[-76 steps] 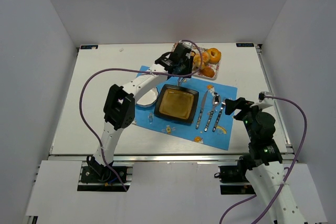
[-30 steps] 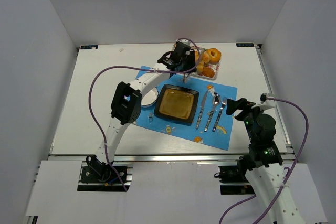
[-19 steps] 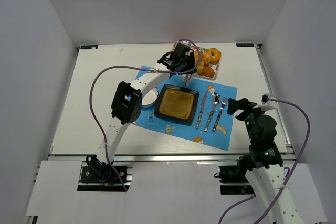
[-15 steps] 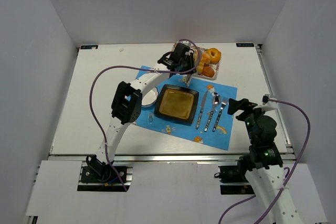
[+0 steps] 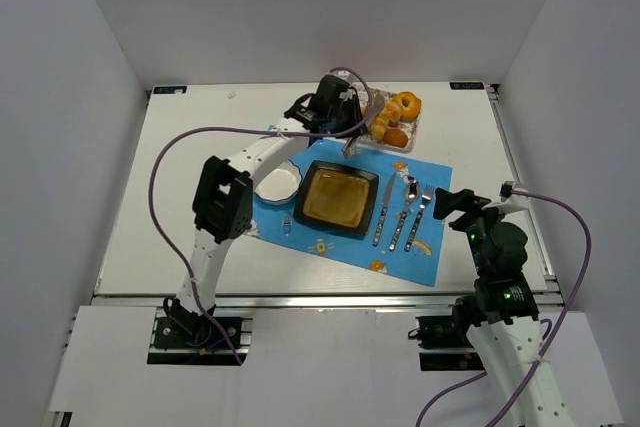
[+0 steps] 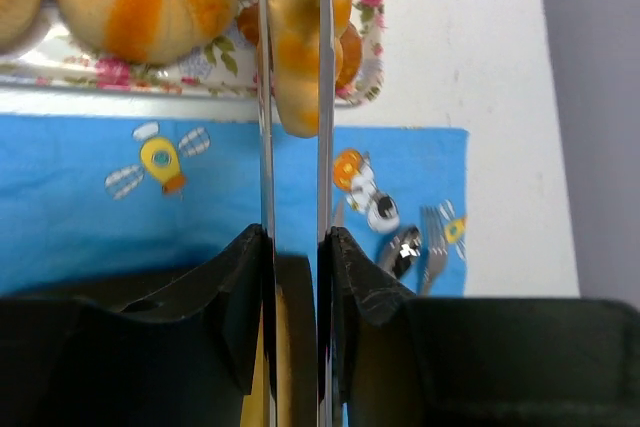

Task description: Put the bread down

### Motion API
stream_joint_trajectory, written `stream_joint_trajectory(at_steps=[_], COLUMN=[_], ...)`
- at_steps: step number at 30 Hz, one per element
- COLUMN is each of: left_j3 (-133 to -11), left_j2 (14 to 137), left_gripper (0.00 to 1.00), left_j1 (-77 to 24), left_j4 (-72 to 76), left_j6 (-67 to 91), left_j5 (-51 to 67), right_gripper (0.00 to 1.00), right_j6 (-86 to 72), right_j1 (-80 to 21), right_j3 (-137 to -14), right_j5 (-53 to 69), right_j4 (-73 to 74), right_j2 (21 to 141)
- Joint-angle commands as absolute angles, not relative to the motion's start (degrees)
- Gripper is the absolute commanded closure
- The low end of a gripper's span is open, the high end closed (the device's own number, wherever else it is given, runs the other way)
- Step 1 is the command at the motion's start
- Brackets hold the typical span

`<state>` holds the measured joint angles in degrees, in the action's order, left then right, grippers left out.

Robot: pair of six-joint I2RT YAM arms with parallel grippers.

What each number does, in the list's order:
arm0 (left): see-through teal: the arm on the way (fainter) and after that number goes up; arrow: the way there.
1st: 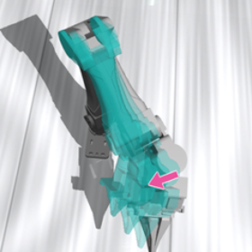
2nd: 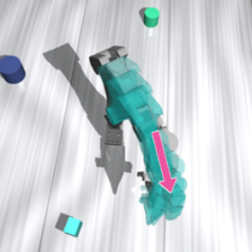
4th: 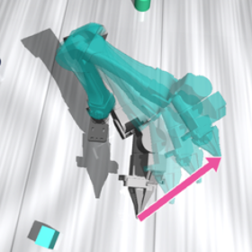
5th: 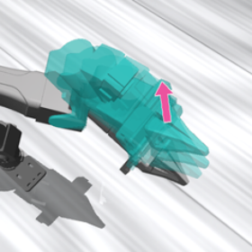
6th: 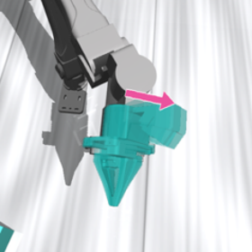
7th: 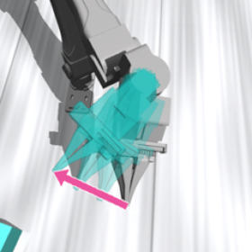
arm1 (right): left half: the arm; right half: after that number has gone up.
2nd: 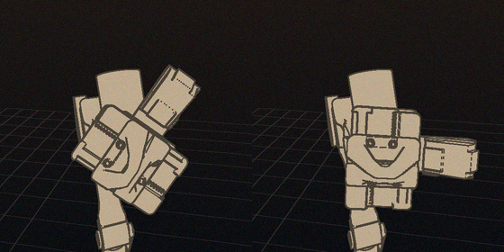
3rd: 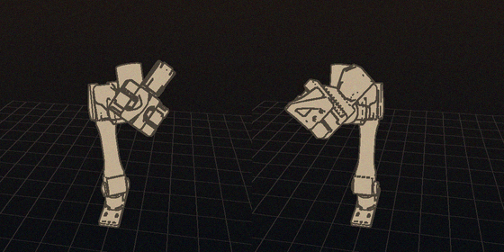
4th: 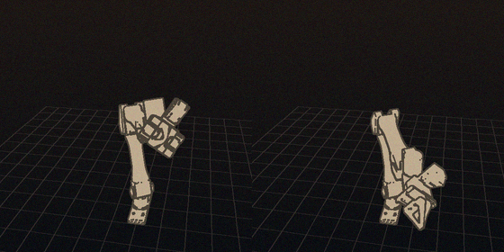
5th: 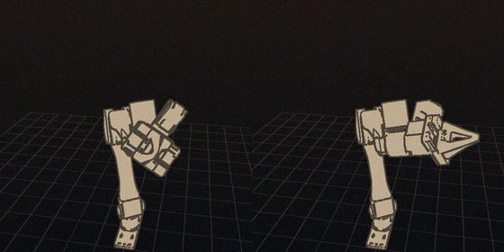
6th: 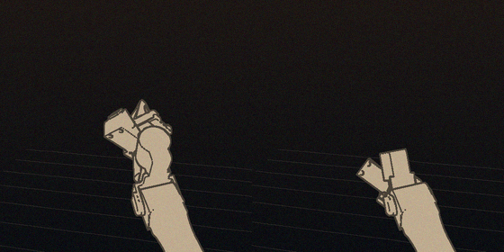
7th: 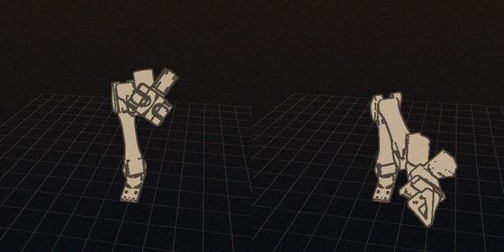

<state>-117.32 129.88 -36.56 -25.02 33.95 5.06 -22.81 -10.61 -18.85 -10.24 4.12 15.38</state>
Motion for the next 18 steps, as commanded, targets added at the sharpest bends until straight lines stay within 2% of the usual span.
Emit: stream_joint_trajectory(at_steps=[1, 6, 10, 18], left_j3=[-112.3, -93.7, -73.7, -50.8], left_j2=[116.3, 100.3, 87.9, 68.7], left_gripper=[0.74, 0.74, 0.74, 0.70], left_j1=[-35.7, -35.7, -35.7, -35.9], left_j4=[-21.0, -16.7, -14.0, -13.4], left_j6=[33.2, 32.8, 33.5, 35.5], left_j5=[8.6, 9.8, 11.2, 13.3], right_gripper=[0.11, 0.11, 0.11, 0.11], right_j6=[-23.2, -23.2, -23.3, -23.6], right_j1=[-10.7, -10.7, -10.8, -10.7], right_j3=[-18.1, -18.4, -18.5, -18.3], right_j5=[-8.7, -8.7, -8.0, -6.9], right_j4=[0.7, 0.8, 0.8, 0.6], right_j2=[14.9, 16.0, 16.3, 16.4])
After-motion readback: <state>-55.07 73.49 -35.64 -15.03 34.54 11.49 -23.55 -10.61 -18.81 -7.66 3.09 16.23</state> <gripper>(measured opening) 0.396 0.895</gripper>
